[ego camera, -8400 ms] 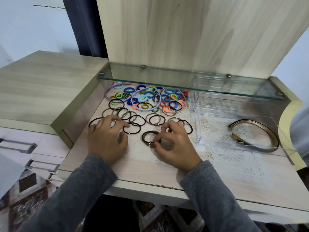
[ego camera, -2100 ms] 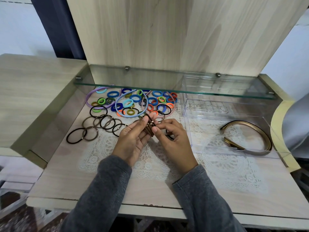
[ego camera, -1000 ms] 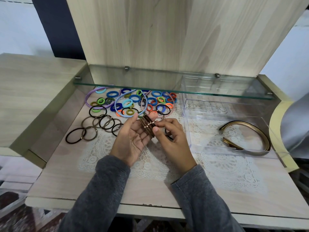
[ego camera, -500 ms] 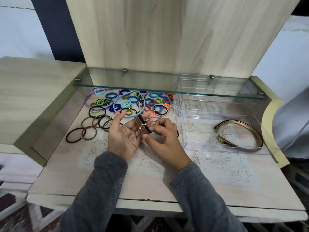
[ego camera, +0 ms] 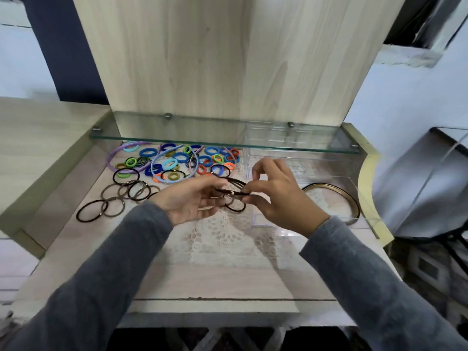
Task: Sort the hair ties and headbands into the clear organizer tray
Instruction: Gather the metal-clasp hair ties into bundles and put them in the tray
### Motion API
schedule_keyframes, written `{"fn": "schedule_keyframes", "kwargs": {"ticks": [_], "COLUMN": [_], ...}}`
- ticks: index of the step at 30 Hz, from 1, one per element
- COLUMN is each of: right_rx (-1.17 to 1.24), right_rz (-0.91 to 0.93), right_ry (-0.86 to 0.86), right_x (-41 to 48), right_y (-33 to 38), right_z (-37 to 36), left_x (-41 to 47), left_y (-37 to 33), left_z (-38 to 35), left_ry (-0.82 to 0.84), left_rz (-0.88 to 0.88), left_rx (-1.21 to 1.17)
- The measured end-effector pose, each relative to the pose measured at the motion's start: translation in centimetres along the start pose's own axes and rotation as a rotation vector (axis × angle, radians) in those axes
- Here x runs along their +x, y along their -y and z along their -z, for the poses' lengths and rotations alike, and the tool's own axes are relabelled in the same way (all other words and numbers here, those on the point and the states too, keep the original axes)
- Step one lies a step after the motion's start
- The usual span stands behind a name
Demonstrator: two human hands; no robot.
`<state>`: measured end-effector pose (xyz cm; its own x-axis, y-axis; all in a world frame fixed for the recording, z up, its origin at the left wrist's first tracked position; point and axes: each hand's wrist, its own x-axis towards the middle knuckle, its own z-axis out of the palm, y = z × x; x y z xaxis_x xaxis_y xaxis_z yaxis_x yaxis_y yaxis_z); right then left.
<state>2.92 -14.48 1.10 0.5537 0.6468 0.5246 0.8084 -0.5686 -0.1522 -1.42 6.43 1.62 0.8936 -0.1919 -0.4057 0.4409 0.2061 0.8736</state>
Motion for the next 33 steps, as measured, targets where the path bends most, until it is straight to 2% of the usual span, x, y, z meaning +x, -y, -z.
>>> {"fn": "schedule_keyframes", "kwargs": {"ticks": [4,6,8,13,18,26,33], "right_rx": [-0.185,-0.255,-0.316,-0.423,-0.389,-0.268,-0.212], "right_rz": [0.03,0.037,0.036,0.015,-0.036,-0.122,-0.132], "right_ry": [0.023,0.028,0.04,0.077,0.161,0.306,0.387], "right_x": [-0.3,-0.6,-1.0,-2.2,-3.1,-3.5,-3.2], "right_y": [-0.9,-1.2,-1.4,-1.9,-1.9,-1.8,-1.8], "right_z": [1.7,2.3,2.6,2.8,2.7,1.6,1.1], "left_x": [1.5,3.0,4.5,6.9,7.5,8.8,9.2], "left_y": [-2.1,-2.8,-3.4,-3.8,-4.1,-2.8,-1.6], "left_z": [-3.1,-3.8,-4.2,-5.7,-7.0,-7.2,-7.2], "left_ry": [-0.199,-0.227,-0.235,-0.237,-0.238,-0.262,-0.244], "left_rz": [-0.034,-0.018,0.021,0.071,0.054,-0.073,-0.077], "left_rx": [0.463,0.722,0.863,1.021,1.245,1.285,1.318]}}
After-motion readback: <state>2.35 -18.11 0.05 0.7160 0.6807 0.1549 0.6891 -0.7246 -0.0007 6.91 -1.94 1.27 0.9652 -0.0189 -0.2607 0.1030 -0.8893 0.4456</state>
